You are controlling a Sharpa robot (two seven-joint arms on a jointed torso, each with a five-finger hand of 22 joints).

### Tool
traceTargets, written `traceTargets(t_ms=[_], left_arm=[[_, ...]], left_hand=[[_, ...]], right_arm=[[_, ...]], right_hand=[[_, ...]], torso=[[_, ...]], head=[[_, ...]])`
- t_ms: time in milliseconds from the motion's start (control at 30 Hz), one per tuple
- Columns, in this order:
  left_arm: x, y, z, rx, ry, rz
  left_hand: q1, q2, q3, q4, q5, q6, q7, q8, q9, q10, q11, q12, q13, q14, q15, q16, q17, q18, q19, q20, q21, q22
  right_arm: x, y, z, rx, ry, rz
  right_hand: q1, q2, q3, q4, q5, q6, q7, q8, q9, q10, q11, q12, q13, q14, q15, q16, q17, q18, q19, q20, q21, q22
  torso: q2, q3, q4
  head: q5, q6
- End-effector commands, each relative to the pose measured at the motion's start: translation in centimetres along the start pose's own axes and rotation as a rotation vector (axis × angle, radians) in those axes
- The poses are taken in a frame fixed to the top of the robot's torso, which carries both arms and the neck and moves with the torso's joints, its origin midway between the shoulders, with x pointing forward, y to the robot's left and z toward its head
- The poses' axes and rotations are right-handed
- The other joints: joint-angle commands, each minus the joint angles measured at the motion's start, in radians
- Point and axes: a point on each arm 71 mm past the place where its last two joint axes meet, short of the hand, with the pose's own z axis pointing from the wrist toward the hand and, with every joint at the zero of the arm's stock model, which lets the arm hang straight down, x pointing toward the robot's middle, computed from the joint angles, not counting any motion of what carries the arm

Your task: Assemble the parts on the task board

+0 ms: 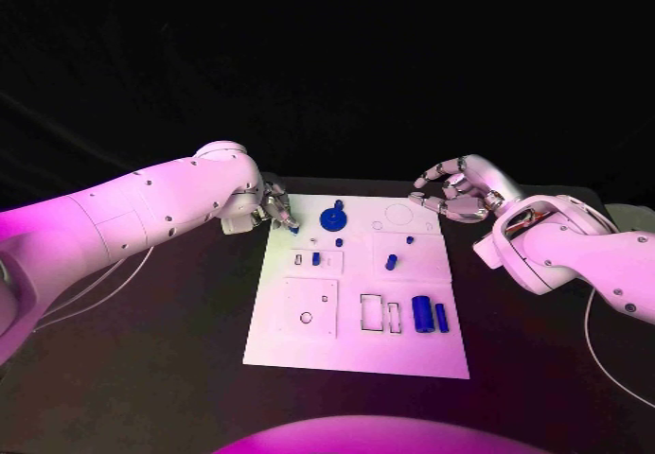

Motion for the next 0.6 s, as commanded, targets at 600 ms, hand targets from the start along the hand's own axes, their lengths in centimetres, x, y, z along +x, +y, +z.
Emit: traceTargets(t_ms=[600], left_arm=[[0.6, 1.1, -2.5, 0.084, -0.051, -0.169]], left_hand=[[-0.124, -0.065, 0.315, -0.228, 0.044, 0.048, -0.018, 0.037, 0.033, 0.103, -0.015, 0.08, 0.105, 0.083, -0.015, 0.001, 0.173, -0.009, 0.014, -0.004, 0.022, 0.028]], right_arm=[[0.0, -0.1, -0.1, -0.002, 0.008, -0.004]], right_hand=[[-0.005, 0.002, 0.009, -0.002, 0.009, -0.007, -0.002, 0.006, -0.001, -0.001, -0.005, 0.002, 0.116, 0.079, -0.005, -0.003, 0.162, 0.015, 0.054, -0.008, -0.002, 0.202]], torso=[[-0.005, 0.0016, 0.0048]], head=[[0.005, -0.001]])
